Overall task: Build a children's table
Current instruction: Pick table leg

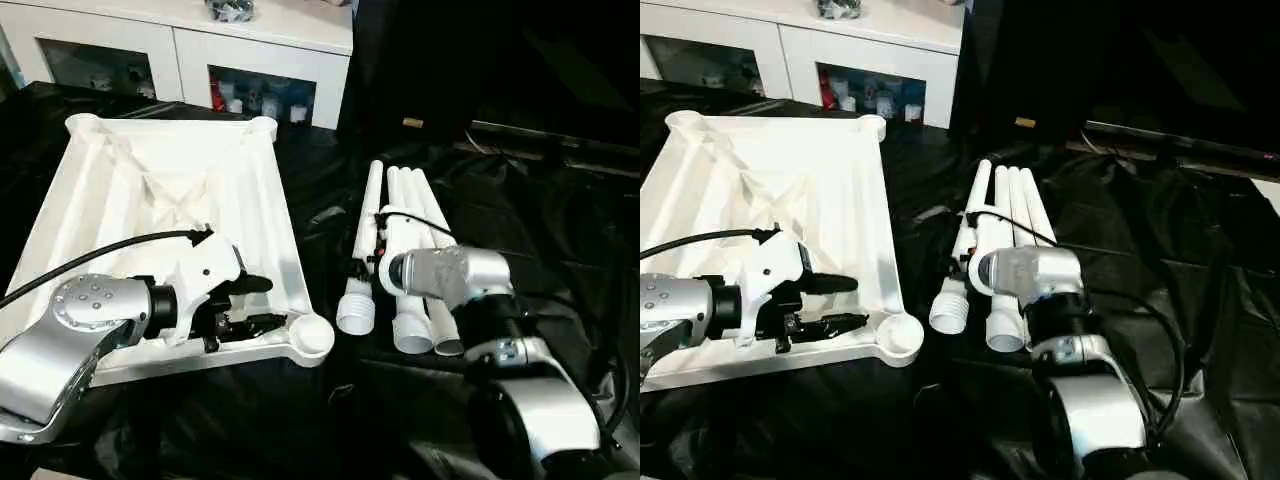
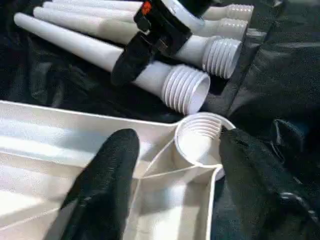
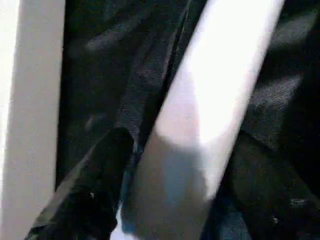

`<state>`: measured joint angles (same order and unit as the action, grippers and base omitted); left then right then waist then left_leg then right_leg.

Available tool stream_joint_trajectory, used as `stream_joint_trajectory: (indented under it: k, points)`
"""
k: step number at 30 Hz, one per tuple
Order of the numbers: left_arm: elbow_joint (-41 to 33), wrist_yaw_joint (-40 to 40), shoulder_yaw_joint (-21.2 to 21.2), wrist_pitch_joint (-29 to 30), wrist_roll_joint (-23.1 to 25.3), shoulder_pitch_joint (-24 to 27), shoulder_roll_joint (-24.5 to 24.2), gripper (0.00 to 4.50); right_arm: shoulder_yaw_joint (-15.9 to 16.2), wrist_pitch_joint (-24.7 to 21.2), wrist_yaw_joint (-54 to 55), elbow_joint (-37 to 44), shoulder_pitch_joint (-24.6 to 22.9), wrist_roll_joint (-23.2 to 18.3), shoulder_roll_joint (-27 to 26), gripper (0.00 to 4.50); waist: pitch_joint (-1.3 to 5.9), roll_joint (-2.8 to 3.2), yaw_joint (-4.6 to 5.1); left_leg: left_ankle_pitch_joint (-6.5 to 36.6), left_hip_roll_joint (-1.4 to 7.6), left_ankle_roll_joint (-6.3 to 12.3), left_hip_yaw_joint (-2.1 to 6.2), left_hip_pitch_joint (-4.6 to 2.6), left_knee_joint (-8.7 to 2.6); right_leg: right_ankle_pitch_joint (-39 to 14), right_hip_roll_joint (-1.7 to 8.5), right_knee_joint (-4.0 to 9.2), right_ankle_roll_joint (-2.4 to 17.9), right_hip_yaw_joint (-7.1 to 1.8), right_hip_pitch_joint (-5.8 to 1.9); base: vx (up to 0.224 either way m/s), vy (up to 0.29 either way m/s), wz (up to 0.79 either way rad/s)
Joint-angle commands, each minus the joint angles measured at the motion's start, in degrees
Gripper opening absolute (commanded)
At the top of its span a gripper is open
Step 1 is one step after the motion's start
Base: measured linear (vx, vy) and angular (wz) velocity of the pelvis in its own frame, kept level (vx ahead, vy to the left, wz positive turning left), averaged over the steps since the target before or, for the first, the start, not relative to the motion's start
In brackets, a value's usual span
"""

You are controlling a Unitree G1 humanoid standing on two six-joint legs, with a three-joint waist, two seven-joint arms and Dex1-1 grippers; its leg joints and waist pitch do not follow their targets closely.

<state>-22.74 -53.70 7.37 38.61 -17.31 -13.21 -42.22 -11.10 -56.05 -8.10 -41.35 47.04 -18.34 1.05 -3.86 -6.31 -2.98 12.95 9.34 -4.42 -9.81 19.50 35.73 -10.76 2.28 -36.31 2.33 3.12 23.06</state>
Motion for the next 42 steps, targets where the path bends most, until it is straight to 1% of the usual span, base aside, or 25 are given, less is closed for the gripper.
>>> stream_joint_trajectory:
  k: [1, 8, 9, 12, 13, 14, 15, 18, 19, 21, 22, 23, 24, 25, 26, 27, 28, 29, 32, 33, 35, 36, 37, 41, 42]
  points:
    - [-0.56, 0.77, 0.60, 0.81, 0.02, -0.85, -0.07, 3.35, -1.68, -0.04, 0.72, -1.48, 1.05, -0.92, 0.32, 2.84, 3.76, 2.09, 0.05, 4.32, 3.51, -4.50, 1.12, -0.07, -4.90, -7.93, 5.65, 3.24, 8.89, -3.66, -2.92, 0.000, 0.000, 0.00]
    - [0.33, 1.36, 1.14, 1.16, 0.29, -2.10, 0.91, 3.99, -3.74, 1.06, 1.50, -4.67, 1.39, -1.34, 0.37, 2.32, 3.69, 2.07, 0.03, 4.91, 3.53, -4.65, 1.13, -0.08, -4.93, -8.76, 5.71, 3.39, 8.99, -3.57, -2.88, 0.000, 0.000, 0.00]
    - [0.41, 1.41, 1.20, 1.16, 0.21, -2.21, 1.10, 4.12, -4.09, 1.19, 1.68, -5.00, 1.49, -1.48, 0.33, 2.13, 3.71, 2.35, 0.01, 5.09, 3.52, -4.71, 1.14, -0.14, -4.92, -8.87, 5.69, 3.37, 8.96, -3.57, -2.82, 0.000, 0.000, 0.00]
    - [0.67, 1.87, 1.34, 1.17, -0.03, -2.60, 1.66, 4.36, -5.16, 1.40, 2.29, -5.45, 1.58, -1.96, 0.32, 1.95, 3.76, 2.15, 0.06, 5.20, 3.50, -4.72, 1.12, -0.11, -4.89, -8.95, 5.67, 3.41, 8.99, -3.56, -2.87, 0.000, 0.000, 0.00]
    - [0.99, 2.32, 1.26, 1.25, -0.10, -2.88, 2.20, 4.42, -5.47, 1.44, 2.40, -5.22, 1.55, -2.09, 0.39, 1.90, 3.77, 2.53, 0.08, 5.26, 3.47, -4.76, 1.07, -0.18, -4.87, -8.39, 5.60, 3.44, 9.08, -3.52, -2.79, 0.000, 0.000, 0.00]
    - [1.32, 2.74, 1.18, 1.34, -0.15, -3.16, 2.69, 4.42, -5.70, 1.51, 2.42, -5.04, 1.56, -2.17, 0.47, 1.90, 3.81, 2.37, 0.04, 5.06, 3.47, -4.73, 1.06, -0.16, -4.84, -7.98, 5.59, 3.41, 9.15, -3.51, -2.89, 0.000, 0.000, 0.00]
    - [1.60, 3.07, 1.12, 1.43, -0.14, -3.38, 3.04, 4.48, -5.82, 1.60, 2.34, -4.92, 1.62, -2.23, 0.52, 1.85, 3.81, 2.66, 0.02, 5.04, 3.43, -4.80, 1.09, -0.11, -4.85, -7.76, 5.57, 3.34, 9.25, -3.51, -2.91, 0.000, 0.000, 0.00]
    - [4.23, 6.89, 0.17, 3.35, -0.21, -5.73, 6.64, 4.50, -7.56, 2.14, -0.13, -0.22, 1.59, -5.25, 0.39, 1.83, 3.89, 2.50, 0.00, 5.16, 3.52, -4.66, 1.05, -0.13, -4.80, -6.97, 5.57, 3.37, 9.41, -3.47, -3.01, 0.000, 0.000, 0.00]
    - [4.79, 7.61, -0.09, 4.01, -0.34, -6.25, 7.30, 4.50, -7.97, 2.58, -0.84, 0.83, 1.59, -6.00, 0.29, 1.83, 4.02, 2.70, -0.13, 4.85, 3.49, -4.37, 1.03, -0.14, -4.74, -6.13, 5.58, 3.27, 9.56, -3.48, -3.10, 0.000, 0.000, 0.00]
    - [4.79, 7.61, -0.09, 4.01, -0.34, -6.25, 7.30, 4.50, -7.97, 2.58, -0.84, 0.83, 1.59, -6.00, 0.29, 1.83, 4.03, 2.68, -0.31, 4.00, 3.64, -3.85, 1.08, -0.09, -4.77, -5.11, 5.70, 3.24, 9.88, -3.36, -3.13, 0.000, 0.000, 0.00]
    - [6.23, 10.71, -2.83, 6.57, -3.06, -8.81, 11.74, 4.50, -7.30, 3.02, -6.08, 5.82, 0.50, -8.22, 0.91, 1.83, 3.93, 2.86, -0.22, 3.71, 3.48, -3.78, 0.85, 0.15, -4.69, -4.27, 5.56, 3.21, 10.20, -3.40, -3.39, 0.000, 0.000, 0.00]
    - [6.23, 10.71, -2.83, 6.57, -3.06, -8.81, 11.74, 4.50, -7.30, 3.02, -6.08, 5.82, 0.50, -8.22, 0.91, 1.82, 4.25, 2.87, -0.67, 3.07, 3.85, -3.42, 0.81, -0.54, -4.52, -2.80, 5.73, 3.27, 10.63, -3.27, -3.03, 0.000, 0.000, 0.00]
    - [6.72, 11.87, -4.04, 7.48, -4.27, -9.86, 13.55, 4.50, -7.00, 2.96, -8.13, 7.63, 0.03, -9.12, 1.21, 1.82, 4.19, 2.77, -0.57, 2.76, 3.68, -3.03, 0.75, -0.26, -4.51, -1.96, 5.54, 3.08, 11.15, -3.23, -3.13, 0.000, 0.000, 0.00]
    - [7.92, 14.05, -6.26, 8.80, -6.39, -12.02, 16.76, 4.50, -5.03, 3.99, -14.43, 12.83, -2.07, -10.79, 2.23, 1.82, 4.09, 2.41, -0.51, 2.28, 3.66, -2.72, 0.78, 0.26, -4.60, -1.84, 5.62, 3.14, 11.34, -3.26, -3.54, 0.000, 0.000, 0.00]
    - [9.71, 16.96, -8.98, 10.88, -8.84, -14.71, 20.53, 4.50, -3.32, 4.39, -21.57, 18.92, -4.72, -13.45, 3.50, 1.82, 4.05, 2.56, -1.39, 2.25, 3.94, -1.41, 0.62, -0.10, -4.31, -0.81, 5.93, 3.48, 11.57, -3.29, -3.46, 0.000, 0.000, 0.00]
    - [12.36, 20.78, -11.89, 11.01, -10.30, -17.49, 24.23, 4.50, -3.19, 3.90, -25.94, 22.64, -6.52, -15.82, 4.85, 1.82, 4.04, 2.45, -1.52, 2.33, 3.96, -0.93, 0.58, -0.02, -4.32, -0.71, 5.87, 3.52, 11.73, -3.28, -3.56, 0.000, 0.000, 0.00]
    - [12.73, 21.27, -12.44, 11.13, -10.76, -17.88, 24.74, 4.50, -3.17, 3.90, -26.44, 23.09, -6.76, -16.07, 5.04, 1.82, 4.07, 2.29, -1.88, 2.13, 4.12, -0.37, 0.90, 0.32, -4.40, -1.29, 6.07, 3.52, 11.76, -3.17, -3.97, 0.000, 0.000, 0.00]
    - [15.03, 24.34, -15.97, 11.97, -13.71, -20.36, 27.89, 4.50, -3.02, 3.75, -29.46, 25.95, -8.34, -17.74, 6.26, 1.82, 4.03, 2.34, -1.92, 2.33, 4.15, -0.30, 1.04, 0.38, -4.50, -2.55, 6.15, 3.55, 11.75, -3.10, -3.88, 0.000, 0.000, 0.00]
    - [18.31, 26.87, -20.22, 11.79, -17.91, -23.68, 30.87, 4.50, -3.15, 2.74, -33.60, 30.33, -10.83, -20.74, 7.93, 1.82, 3.85, 1.64, -2.31, 2.31, 3.72, 0.47, 0.91, 0.66, -4.32, -8.22, 6.14, 4.42, 10.35, -3.03, -3.97, 0.000, 0.000, 0.00]
    - [20.41, 28.37, -23.41, 12.89, -21.97, -26.16, 33.13, 4.50, -3.29, 1.83, -36.32, 33.67, -12.80, -22.84, 8.84, 1.81, 3.85, 1.42, -2.36, 2.47, 3.66, 0.48, 0.84, 0.59, -4.23, -9.36, 6.16, 4.55, 9.88, -3.02, -3.96, 0.000, 0.000, 0.00]
    - [20.64, 28.63, -24.04, 13.44, -22.62, -26.66, 33.63, 4.50, -3.22, 1.73, -36.92, 34.37, -13.27, -23.22, 9.04, 1.81, 3.91, 1.52, -2.58, 2.14, 3.77, 1.00, 1.03, 0.55, -4.22, -10.96, 6.28, 4.74, 9.35, -2.91, -3.79, 0.000, 0.000, 0.00]
    - [21.51, 29.12, -25.73, 15.24, -24.99, -28.58, 35.59, 4.50, -2.63, 1.30, -39.15, 37.05, -15.11, -24.51, 9.82, 1.81, 3.97, 1.39, -2.39, 1.82, 3.72, 1.02, 1.02, 0.75, -4.19, -11.87, 6.19, 4.76, 8.86, -2.78, -3.84, 0.000, 0.000, 0.00]
    - [21.61, 28.58, -25.83, 16.30, -26.12, -29.42, 36.52, 4.50, -2.04, 1.07, -40.36, 38.52, -16.16, -25.10, 10.25, 1.81, 3.98, 1.53, -2.63, 1.75, 3.71, 1.06, 0.94, 0.53, -4.06, -12.04, 6.21, 4.89, 8.80, -2.77, -3.69, 0.000, 0.000, 0.00]
    - [21.44, 28.07, -23.94, 18.43, -26.85, -30.24, 38.11, 4.50, -0.61, 1.06, -41.95, 40.60, -17.66, -25.91, 10.88, 1.81, 3.93, 1.55, -2.85, 1.27, 3.93, 1.77, 1.15, 0.62, -4.17, -12.12, 6.25, 4.97, 8.72, -2.62, -3.46, 0.000, 0.000, 0.00]
    - [21.41, 27.92, -22.72, 18.93, -26.94, -30.02, 38.29, 4.50, -0.44, 1.03, -41.89, 40.79, -17.78, -26.23, 10.89, 1.81, 3.83, 2.19, -2.98, 1.97, 3.85, 1.42, 1.22, 0.62, -4.25, -14.06, 6.35, 5.16, 8.19, -2.64, -3.41, 0.000, 0.000, 0.00]
